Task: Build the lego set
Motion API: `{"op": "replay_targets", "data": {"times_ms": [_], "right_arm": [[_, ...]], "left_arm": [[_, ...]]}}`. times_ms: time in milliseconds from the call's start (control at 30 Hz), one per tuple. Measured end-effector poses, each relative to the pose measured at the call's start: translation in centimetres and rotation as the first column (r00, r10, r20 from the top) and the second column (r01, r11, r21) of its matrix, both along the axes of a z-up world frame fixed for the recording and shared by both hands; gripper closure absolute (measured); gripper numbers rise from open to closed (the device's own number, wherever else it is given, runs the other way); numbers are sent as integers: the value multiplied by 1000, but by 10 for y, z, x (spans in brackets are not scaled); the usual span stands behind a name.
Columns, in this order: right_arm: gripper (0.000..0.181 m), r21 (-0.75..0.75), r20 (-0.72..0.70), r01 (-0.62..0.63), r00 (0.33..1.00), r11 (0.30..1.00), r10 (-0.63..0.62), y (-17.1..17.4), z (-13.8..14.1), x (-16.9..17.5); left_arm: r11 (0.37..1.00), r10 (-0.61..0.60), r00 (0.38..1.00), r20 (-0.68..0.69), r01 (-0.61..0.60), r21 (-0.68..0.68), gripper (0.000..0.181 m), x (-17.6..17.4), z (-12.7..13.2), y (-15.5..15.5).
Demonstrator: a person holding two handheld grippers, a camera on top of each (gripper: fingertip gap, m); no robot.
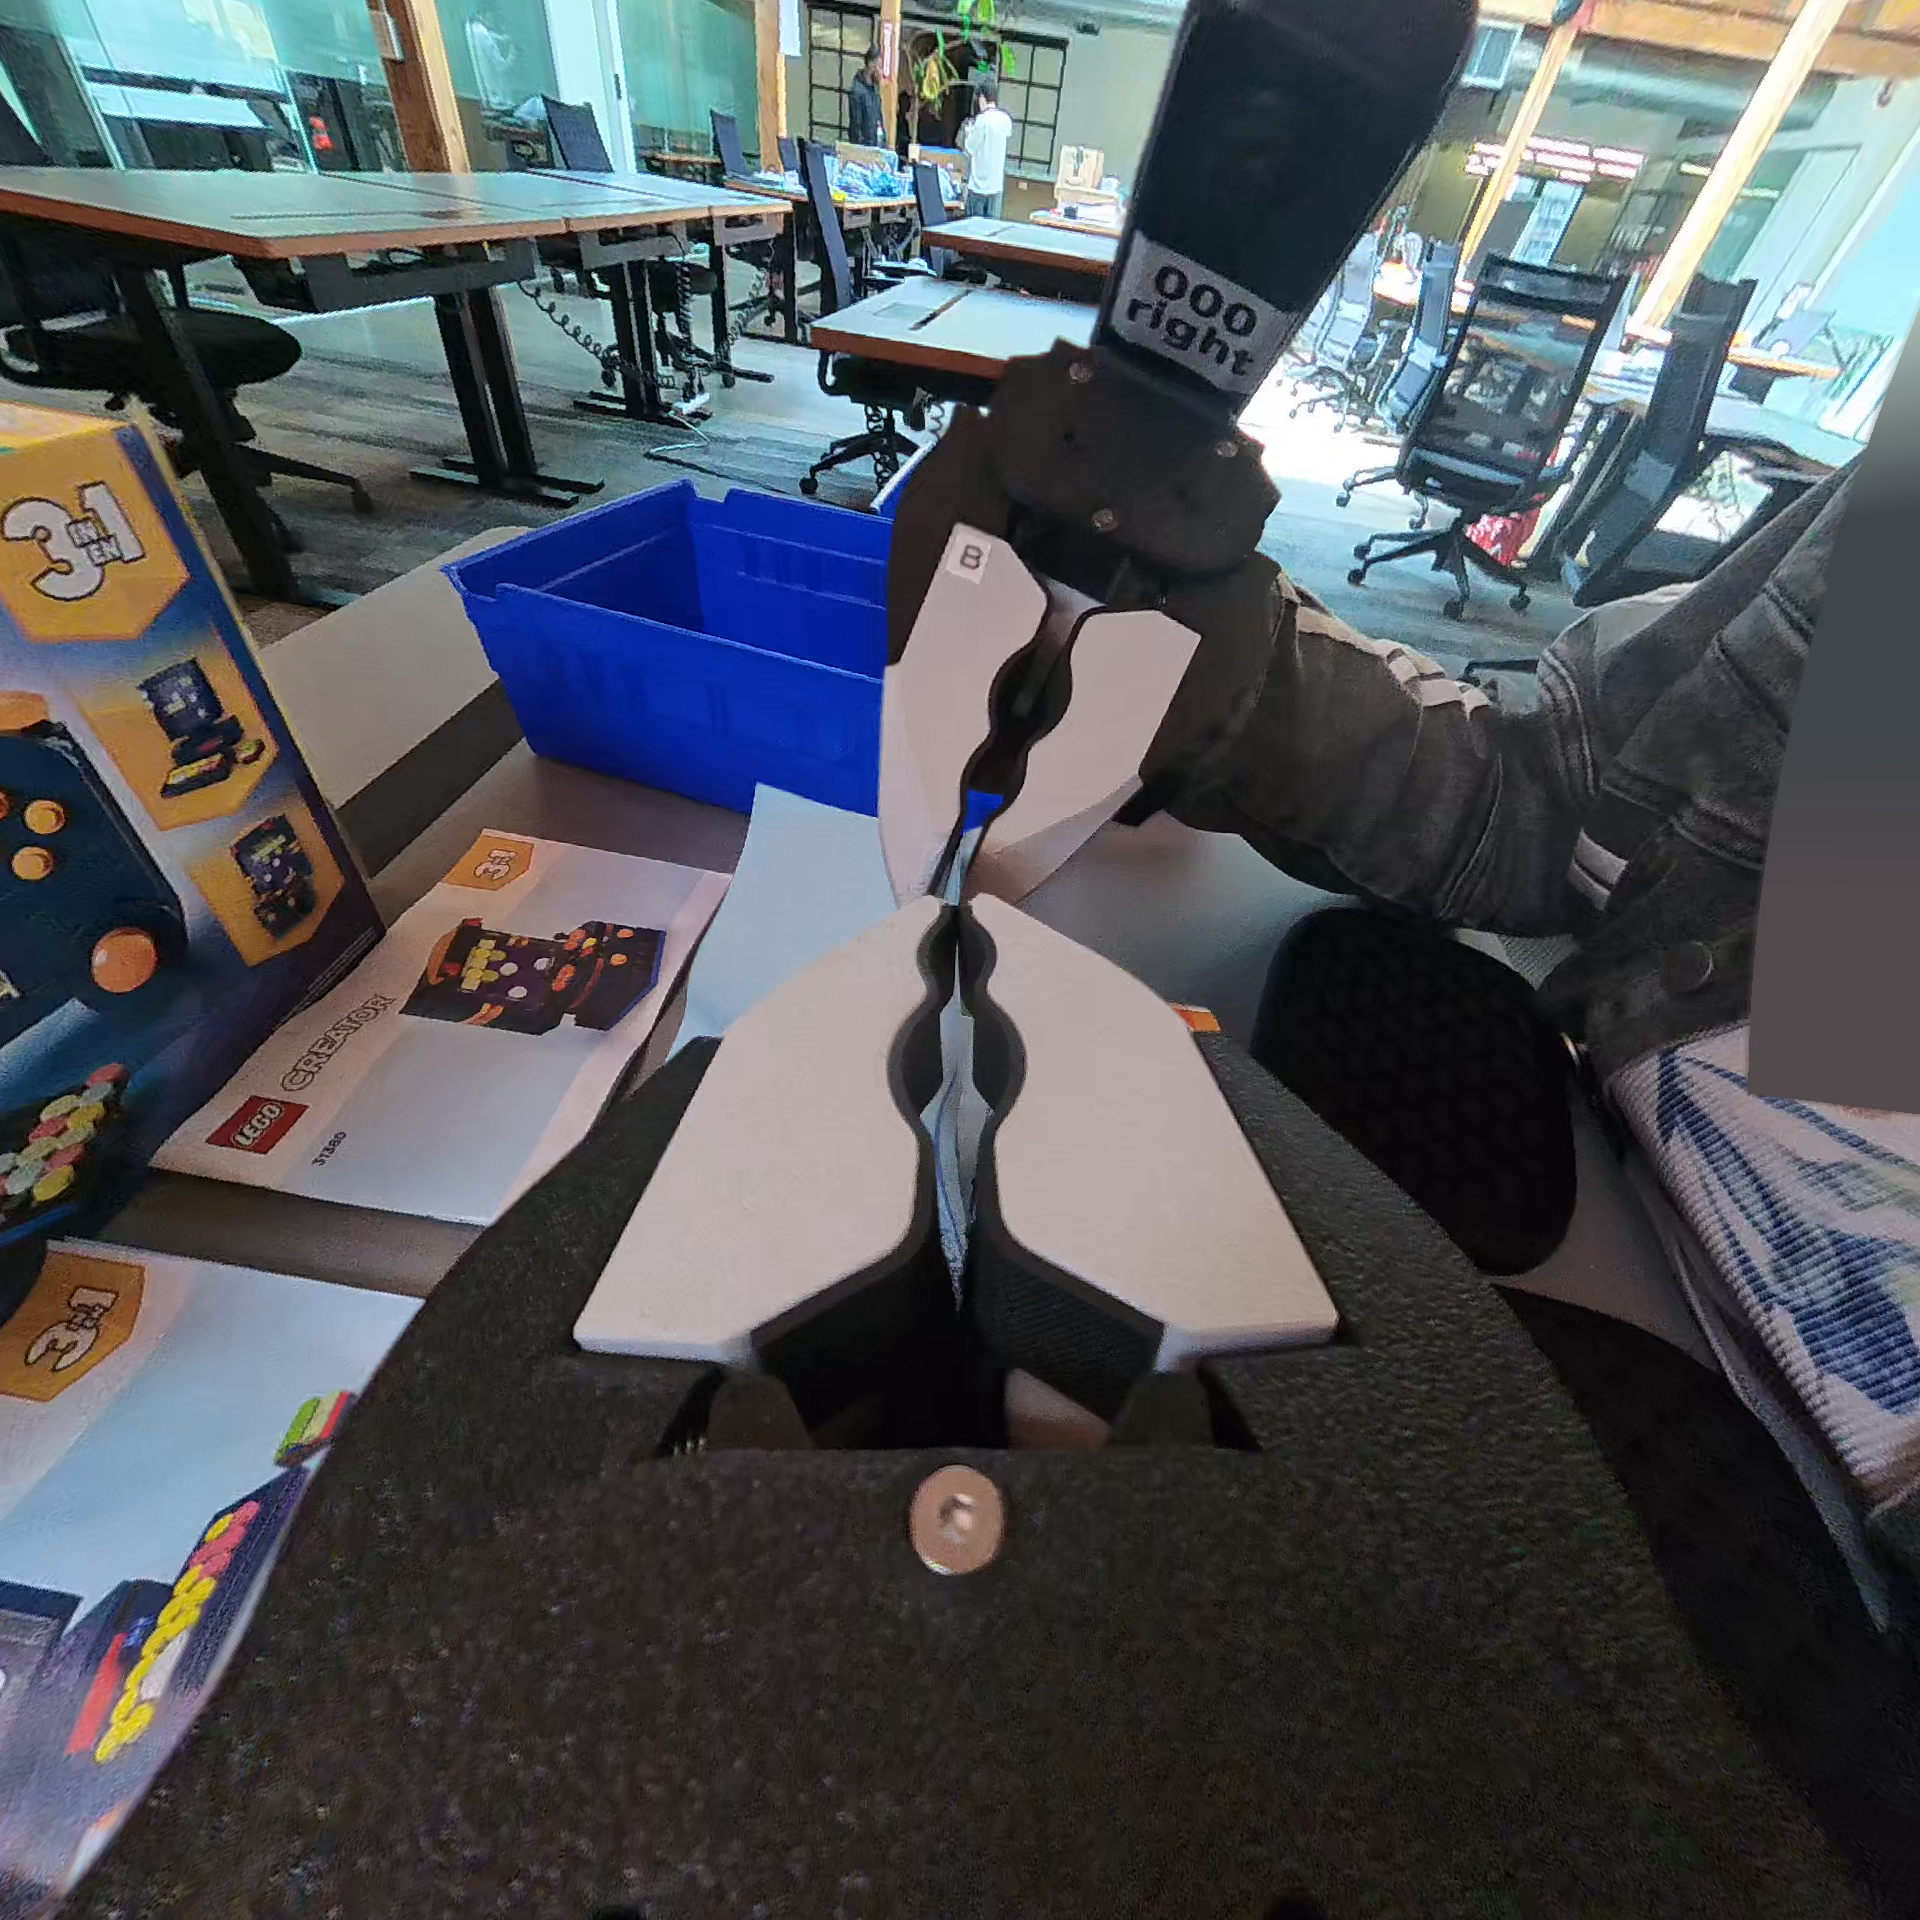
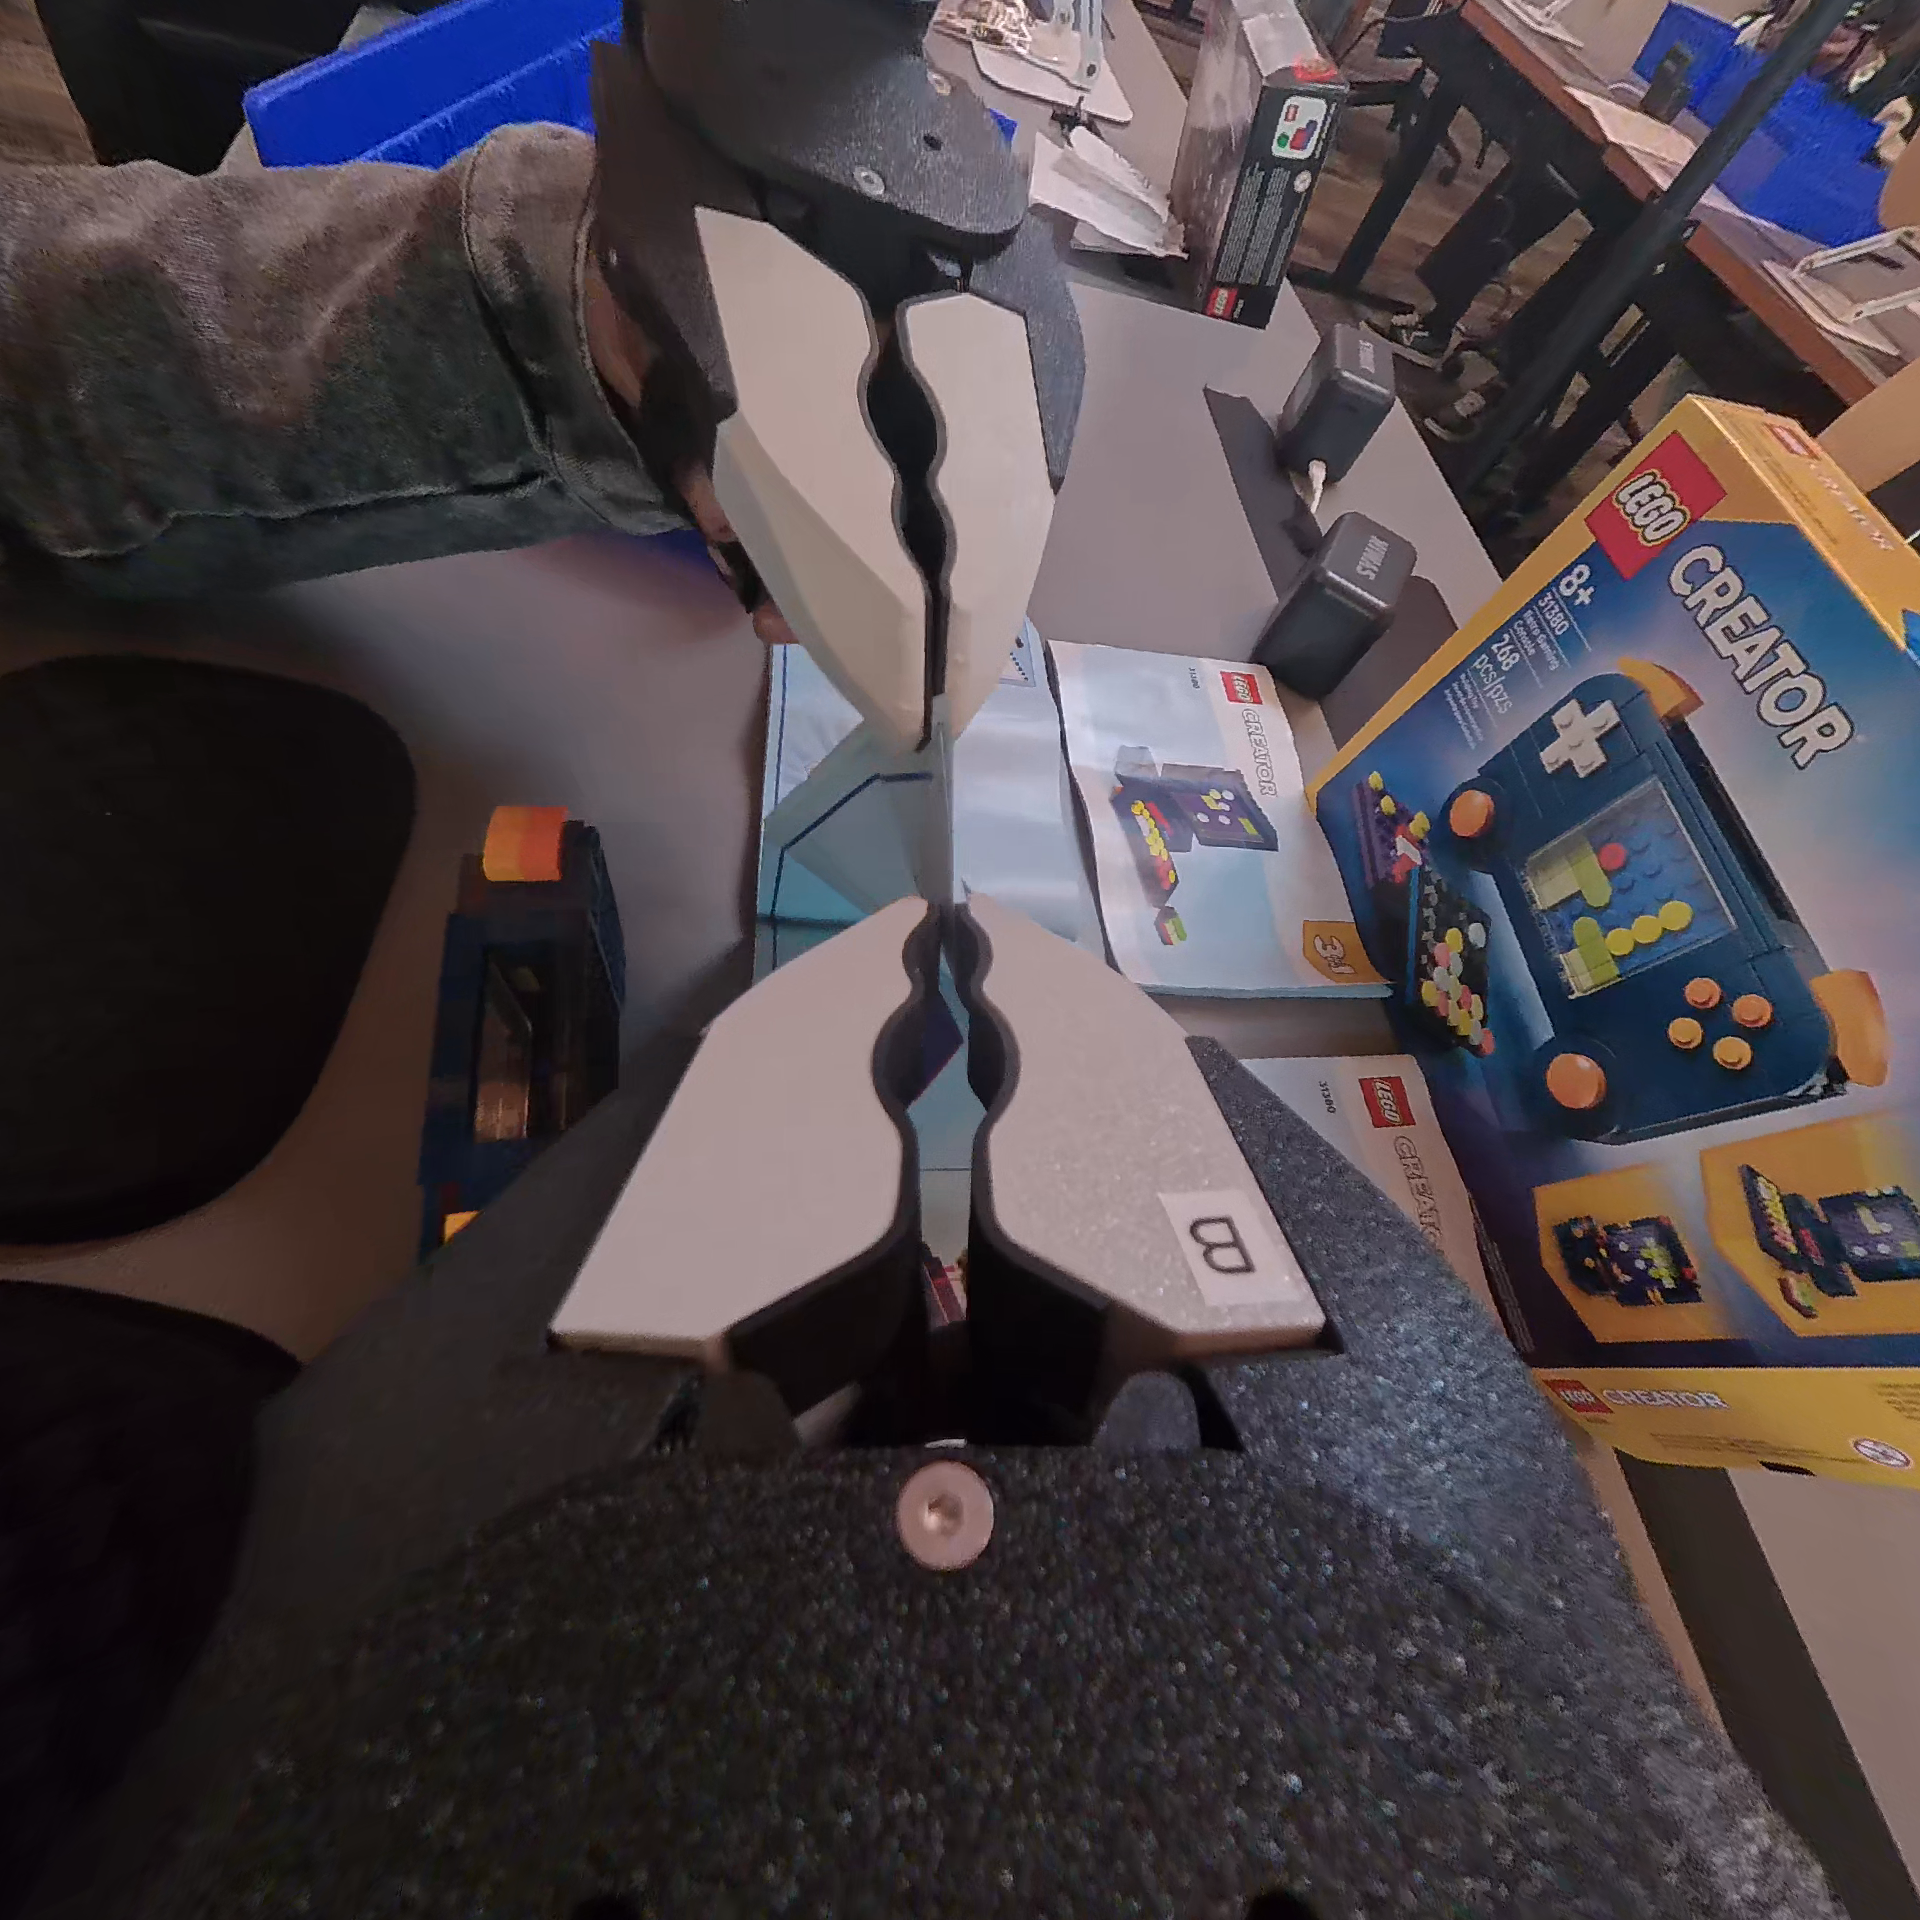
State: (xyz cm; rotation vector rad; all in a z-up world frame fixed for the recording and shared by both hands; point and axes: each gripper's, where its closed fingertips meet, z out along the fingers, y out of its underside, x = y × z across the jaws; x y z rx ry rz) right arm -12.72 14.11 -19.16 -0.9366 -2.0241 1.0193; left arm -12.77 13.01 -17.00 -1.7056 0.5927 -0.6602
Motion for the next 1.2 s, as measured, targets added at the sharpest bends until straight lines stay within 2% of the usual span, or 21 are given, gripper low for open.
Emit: {"op": "replay_targets", "data": {"times_ms": [267,500,600,667,733,867,900,1000,1200], "right_arm": [[181,67,-4,30,1000,997,-30,15,3,9],[181,118,28,21,999,993,-25,18,0,16],[163,166,10,50,999,985,-52,25,0,15],[162,141,-54,25,998,990,-18,15,10,13],[162,106,-128,-7,992,994,21,2,22,8],[162,156,-210,12,977,988,21,-4,28,-1],[163,169,-218,13,976,986,25,-5,27,-2],[181,208,-243,-2,969,978,54,-7,27,-1],[181,222,-241,-46,965,974,101,-10,29,5]], "left_arm": [[998,63,995,71,-63,-11,181,-12,0,-1],[998,54,995,84,-52,-27,181,-6,-3,-1],[998,62,992,112,-58,-34,181,-9,-2,-1],[998,63,992,109,-60,-32,181,-10,-2,-1],[998,59,993,103,-57,-30,181,-8,-1,-1],[999,39,995,90,-36,-32,181,-2,-2,-2],[999,36,996,85,-34,-32,181,-1,-2,-2],[999,28,996,84,-25,-33,181,1,-2,-2],[1000,-1,992,122,4,-28,181,4,2,-4]]}}
